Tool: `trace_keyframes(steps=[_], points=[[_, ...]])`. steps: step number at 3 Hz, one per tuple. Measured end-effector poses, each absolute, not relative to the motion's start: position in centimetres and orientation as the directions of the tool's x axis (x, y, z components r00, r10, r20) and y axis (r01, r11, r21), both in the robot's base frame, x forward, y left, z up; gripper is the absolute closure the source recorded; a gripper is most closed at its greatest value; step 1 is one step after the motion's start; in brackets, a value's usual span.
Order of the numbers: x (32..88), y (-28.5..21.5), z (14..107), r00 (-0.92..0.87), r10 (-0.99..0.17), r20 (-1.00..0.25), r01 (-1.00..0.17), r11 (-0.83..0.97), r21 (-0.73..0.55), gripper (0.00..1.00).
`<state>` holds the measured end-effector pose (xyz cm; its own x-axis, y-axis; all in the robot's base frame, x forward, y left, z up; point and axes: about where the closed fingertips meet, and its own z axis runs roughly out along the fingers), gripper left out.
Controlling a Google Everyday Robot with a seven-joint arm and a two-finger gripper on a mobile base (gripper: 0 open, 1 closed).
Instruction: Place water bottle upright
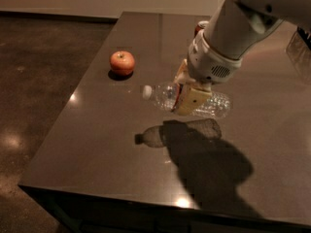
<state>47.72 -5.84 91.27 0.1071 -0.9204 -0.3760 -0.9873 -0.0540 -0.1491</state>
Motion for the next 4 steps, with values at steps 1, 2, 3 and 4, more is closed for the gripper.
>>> trace_keyframes(steps=[1, 2, 3, 4], points=[[49.2, -6.3, 93.3, 0.036, -0.834, -0.551, -0.981, 0.075, -0.177, 1.0], [50.5, -6.3, 95.0, -0.008, -0.711, -0.703, -0.963, 0.196, -0.186, 1.0], [51.3, -6.4, 96.2, -0.024, -0.587, -0.809, -0.941, 0.286, -0.18, 1.0], [52.0, -6.5, 96.8, -0.039, -0.465, -0.884, -0.926, 0.35, -0.143, 1.0]])
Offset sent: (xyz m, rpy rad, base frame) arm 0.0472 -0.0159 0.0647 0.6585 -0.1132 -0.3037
